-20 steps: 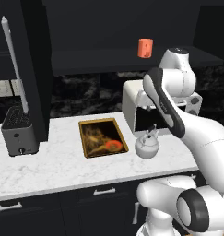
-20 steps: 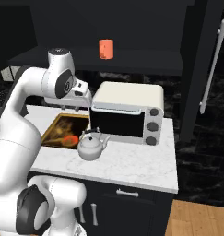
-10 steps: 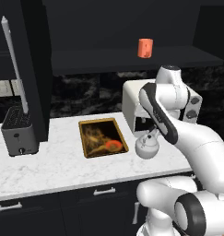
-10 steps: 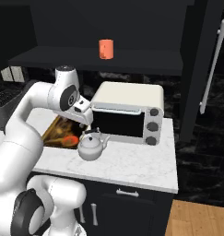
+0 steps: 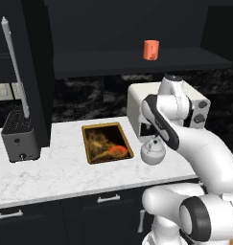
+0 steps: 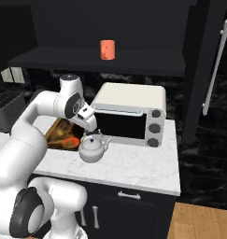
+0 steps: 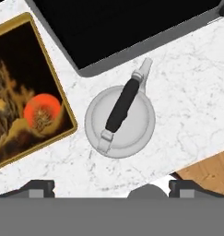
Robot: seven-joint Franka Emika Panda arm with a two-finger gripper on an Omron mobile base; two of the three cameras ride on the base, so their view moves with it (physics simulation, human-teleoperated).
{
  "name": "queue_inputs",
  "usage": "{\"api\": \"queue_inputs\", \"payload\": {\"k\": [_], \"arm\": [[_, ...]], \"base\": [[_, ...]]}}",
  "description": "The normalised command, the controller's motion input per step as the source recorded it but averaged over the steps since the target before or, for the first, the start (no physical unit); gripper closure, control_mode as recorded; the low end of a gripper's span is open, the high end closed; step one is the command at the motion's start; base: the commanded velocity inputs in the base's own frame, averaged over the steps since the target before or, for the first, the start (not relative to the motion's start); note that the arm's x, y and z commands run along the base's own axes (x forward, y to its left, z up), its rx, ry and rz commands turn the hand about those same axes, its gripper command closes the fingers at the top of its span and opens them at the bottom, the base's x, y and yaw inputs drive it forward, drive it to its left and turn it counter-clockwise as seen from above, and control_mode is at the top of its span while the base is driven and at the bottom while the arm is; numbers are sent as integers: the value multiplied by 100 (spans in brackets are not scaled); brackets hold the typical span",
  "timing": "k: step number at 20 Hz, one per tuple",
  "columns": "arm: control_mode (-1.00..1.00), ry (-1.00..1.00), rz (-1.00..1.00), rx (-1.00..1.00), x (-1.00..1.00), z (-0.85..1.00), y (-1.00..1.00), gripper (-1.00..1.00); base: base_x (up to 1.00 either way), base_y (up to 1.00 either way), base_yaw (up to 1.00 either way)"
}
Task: Pick the kettle from the counter and place it on the tray. Then pick the mug from the cabinet and place it on the tray. Then close the cabinet doors.
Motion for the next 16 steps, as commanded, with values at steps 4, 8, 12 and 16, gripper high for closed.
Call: {"api": "queue_inputs", "payload": {"k": [4,8,12,16], "arm": [[-100,0,-22,1,42,-18,-20,-100],[-100,0,-16,2,14,-31,-1,-100],[-100,0,-13,3,5,-37,-3,-100],[-100,0,-11,5,9,-29,-10,-100]], "base": [[0,0,0],[0,0,0],[0,0,0],[0,0,0]]}}
